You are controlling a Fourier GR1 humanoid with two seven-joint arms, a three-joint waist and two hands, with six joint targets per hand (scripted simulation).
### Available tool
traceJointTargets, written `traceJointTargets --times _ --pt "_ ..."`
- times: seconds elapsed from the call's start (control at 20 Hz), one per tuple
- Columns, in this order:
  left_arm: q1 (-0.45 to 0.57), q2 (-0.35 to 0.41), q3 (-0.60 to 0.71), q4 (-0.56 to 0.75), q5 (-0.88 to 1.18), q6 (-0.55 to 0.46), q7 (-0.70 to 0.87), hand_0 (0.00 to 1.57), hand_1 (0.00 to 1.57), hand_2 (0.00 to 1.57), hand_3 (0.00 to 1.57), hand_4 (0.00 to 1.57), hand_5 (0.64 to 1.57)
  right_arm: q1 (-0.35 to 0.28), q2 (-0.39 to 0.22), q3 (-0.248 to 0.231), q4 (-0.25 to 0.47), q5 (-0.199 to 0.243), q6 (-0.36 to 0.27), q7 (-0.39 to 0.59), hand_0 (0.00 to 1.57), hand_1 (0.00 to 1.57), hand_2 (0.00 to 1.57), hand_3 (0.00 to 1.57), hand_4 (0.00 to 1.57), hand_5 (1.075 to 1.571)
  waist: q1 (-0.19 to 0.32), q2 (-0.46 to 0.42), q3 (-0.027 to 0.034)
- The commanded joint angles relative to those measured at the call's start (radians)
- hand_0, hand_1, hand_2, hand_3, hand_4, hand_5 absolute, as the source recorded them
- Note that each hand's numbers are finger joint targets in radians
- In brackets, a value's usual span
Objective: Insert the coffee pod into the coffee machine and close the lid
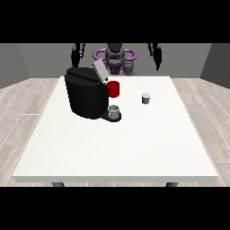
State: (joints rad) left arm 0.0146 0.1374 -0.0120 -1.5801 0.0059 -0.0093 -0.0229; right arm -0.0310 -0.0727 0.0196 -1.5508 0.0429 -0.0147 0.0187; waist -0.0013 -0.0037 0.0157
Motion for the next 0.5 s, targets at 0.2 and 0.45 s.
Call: traceJointTargets --times 0.2,0.45 --pt "-0.021 -0.073 0.001 0.064 0.008 0.002 -0.185 0.00 0.00 0.00 0.00 0.24 1.571 0.013 -0.039 -0.044 0.023 -0.058 0.071 -0.004 0.00 0.00 0.00 0.00 0.13 1.571 -0.039 0.009 -0.0160" --pt "-0.052 0.031 0.036 0.067 -0.030 -0.036 -0.136 0.00 0.00 0.00 0.00 0.32 1.571 0.029 0.041 -0.086 -0.013 -0.045 -0.061 -0.100 0.00 0.00 0.00 0.00 0.09 1.571 -0.072 -0.016 -0.0156"
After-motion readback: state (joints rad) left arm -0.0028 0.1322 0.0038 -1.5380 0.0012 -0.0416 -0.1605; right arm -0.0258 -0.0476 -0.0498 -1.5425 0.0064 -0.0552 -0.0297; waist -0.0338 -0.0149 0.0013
